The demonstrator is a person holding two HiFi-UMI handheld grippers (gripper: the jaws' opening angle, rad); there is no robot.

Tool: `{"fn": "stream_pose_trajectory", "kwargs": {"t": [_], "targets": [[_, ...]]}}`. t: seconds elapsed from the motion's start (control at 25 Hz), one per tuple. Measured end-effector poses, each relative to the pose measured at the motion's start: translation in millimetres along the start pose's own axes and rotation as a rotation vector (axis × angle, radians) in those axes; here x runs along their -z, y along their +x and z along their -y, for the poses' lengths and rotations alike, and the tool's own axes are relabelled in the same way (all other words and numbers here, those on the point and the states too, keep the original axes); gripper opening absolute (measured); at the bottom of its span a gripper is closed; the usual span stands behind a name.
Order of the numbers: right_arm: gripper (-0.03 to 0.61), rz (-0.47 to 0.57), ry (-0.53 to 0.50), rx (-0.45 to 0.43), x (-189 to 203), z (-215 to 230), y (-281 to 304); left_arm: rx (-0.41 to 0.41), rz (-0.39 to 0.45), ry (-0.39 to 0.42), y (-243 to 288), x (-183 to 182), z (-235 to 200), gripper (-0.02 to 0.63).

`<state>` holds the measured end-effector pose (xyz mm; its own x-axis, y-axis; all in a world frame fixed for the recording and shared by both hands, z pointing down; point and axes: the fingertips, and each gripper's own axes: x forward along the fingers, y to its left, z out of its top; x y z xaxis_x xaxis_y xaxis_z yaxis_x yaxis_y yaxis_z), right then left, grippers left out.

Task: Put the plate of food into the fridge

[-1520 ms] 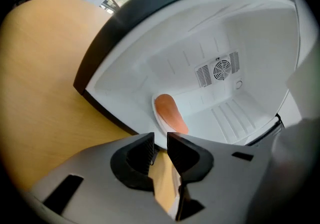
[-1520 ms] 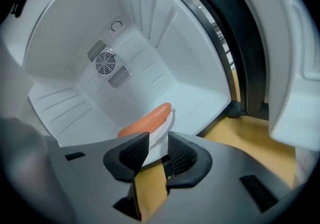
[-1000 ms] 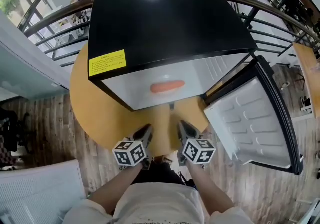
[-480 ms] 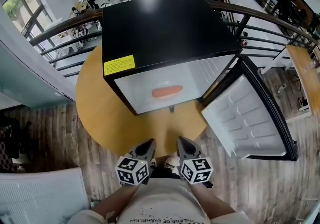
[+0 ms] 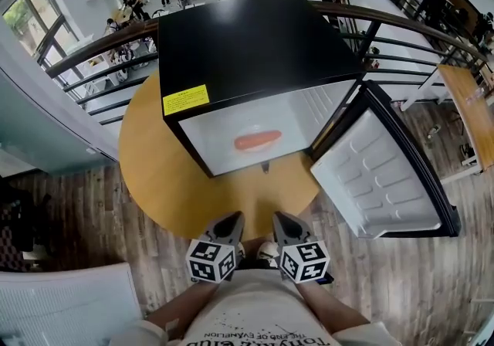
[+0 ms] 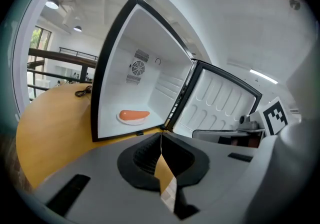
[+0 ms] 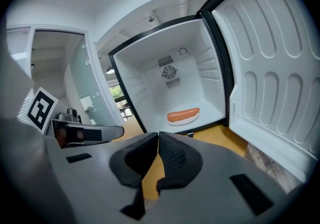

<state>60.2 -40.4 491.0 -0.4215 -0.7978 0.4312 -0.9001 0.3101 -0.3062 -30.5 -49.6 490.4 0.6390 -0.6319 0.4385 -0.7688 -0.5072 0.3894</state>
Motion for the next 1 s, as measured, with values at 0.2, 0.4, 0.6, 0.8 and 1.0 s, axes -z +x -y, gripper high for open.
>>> {"fn": "stream_pose_trajectory", "kwargs": {"t": [0.2, 0.4, 0.6, 0.8, 1.0], "targets": [[0.028, -0.03, -0.02, -0.003, 8.9, -8.3, -1.0, 0.009, -0.009, 0.011, 2.0, 1.7, 3.9, 0.025], [0.028, -0.031, -0.028, 0.002, 8.1, -7.8, -0.8, -0.001, -0.017, 0.015, 2.2, 2.1, 1.9, 0.025], [0.027, -0.027, -0.03, 0.002, 7.8, -9.8, -0.8, -0.014, -0.031, -0.009, 4.1, 2.7, 0.0, 0.025], [0.028, -0.025, -0.027, 0.003, 6.9, -8.6, -1.2, -0.016, -0.03, 0.003, 1.8, 5.7, 0.7, 0.025], [0.028, -0.029, -0.023, 0.001, 9.7, -9.0, -1.7, -0.017, -0.017, -0.03, 1.4, 5.8, -3.0, 0.025]]}}
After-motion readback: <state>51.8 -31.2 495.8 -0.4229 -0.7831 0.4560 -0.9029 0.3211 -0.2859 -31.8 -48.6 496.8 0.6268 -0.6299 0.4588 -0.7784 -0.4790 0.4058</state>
